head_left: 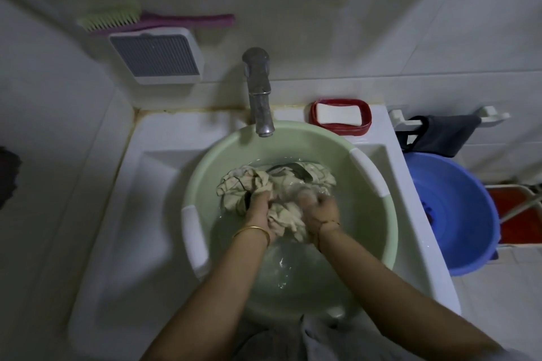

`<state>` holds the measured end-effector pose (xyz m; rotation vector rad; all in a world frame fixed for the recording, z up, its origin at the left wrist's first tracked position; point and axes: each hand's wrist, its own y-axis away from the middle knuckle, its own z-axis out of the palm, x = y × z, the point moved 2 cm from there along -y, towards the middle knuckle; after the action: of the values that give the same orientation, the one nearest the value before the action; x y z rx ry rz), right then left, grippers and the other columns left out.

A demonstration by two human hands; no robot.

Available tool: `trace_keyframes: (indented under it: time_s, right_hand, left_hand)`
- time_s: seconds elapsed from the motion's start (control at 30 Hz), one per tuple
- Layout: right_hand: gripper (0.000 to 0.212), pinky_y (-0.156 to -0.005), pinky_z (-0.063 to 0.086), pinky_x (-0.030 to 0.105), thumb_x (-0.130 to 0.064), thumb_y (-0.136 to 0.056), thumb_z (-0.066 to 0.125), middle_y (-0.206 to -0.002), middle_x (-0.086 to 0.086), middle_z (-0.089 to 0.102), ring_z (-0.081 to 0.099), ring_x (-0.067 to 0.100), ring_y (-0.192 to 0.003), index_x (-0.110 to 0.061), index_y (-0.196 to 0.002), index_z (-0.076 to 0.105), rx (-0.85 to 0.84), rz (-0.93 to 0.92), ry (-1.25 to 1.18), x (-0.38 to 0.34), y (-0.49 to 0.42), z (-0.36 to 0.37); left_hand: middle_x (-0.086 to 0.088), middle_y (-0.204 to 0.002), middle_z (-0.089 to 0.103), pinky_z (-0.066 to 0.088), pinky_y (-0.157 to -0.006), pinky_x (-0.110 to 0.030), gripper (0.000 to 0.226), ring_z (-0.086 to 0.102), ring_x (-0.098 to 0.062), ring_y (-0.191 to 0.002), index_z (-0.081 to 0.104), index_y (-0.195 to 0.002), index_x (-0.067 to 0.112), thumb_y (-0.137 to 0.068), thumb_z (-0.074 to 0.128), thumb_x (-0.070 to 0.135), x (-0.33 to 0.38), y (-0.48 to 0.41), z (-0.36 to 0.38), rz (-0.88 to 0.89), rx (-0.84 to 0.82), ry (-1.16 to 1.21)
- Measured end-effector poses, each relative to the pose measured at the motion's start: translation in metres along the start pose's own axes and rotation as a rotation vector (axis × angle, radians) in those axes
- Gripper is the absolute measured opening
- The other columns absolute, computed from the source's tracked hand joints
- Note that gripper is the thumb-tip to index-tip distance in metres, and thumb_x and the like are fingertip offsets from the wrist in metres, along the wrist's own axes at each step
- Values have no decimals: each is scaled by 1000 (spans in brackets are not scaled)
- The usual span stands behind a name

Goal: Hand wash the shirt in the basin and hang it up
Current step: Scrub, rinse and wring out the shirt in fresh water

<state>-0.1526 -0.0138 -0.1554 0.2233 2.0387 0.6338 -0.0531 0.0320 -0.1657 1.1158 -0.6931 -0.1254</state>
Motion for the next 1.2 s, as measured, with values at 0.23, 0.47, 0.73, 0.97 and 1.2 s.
trace_keyframes:
  time_s: [0.23,0.47,0.73,0.97,1.2]
  right_hand:
    - [29,-68,52,36,-38,-79,65,-74,7,68,63,24,-73,-9,-80,63,-8,-302,56,-38,36,-2]
    - [27,-70,42,30,-40,-94,45,-98,11,64,60,31,-94,-17,-96,58,27,-307,554,-24,-23,-12]
    - [70,-86,49,44,-28,-98,37,-155,17,4,48,36,-120,-18,-150,-9,-226,-191,1109,35,-7,9]
    - [61,-88,47,42,-43,-98,34,-148,15,31,47,33,-123,-32,-150,4,-238,-303,1374,29,-32,-12]
    - [62,-82,50,44,-17,-97,37,-144,21,34,47,40,-119,-27,-150,5,-265,-435,1446,42,-22,3]
  left_hand:
    - [-9,-85,62,48,-58,-21,37,57,-19,-75,58,-100,17,-94,40,48,-4,28,28,41,15,41]
    - [-8,-91,64,53,-75,-32,30,61,-21,-78,58,-88,13,-101,36,27,-4,43,33,95,14,-322]
    - [-22,-143,29,43,-93,-37,60,47,-37,-119,6,-147,10,-95,37,15,-6,26,-6,506,292,-1634]
    - [-11,-157,8,30,-105,-56,72,21,-38,-139,-2,-149,34,-94,41,48,-26,-8,-23,71,302,-1983]
    - [-15,-141,43,44,-100,-44,42,45,-33,-126,43,-138,10,-97,39,20,-24,-18,-28,152,252,-2067]
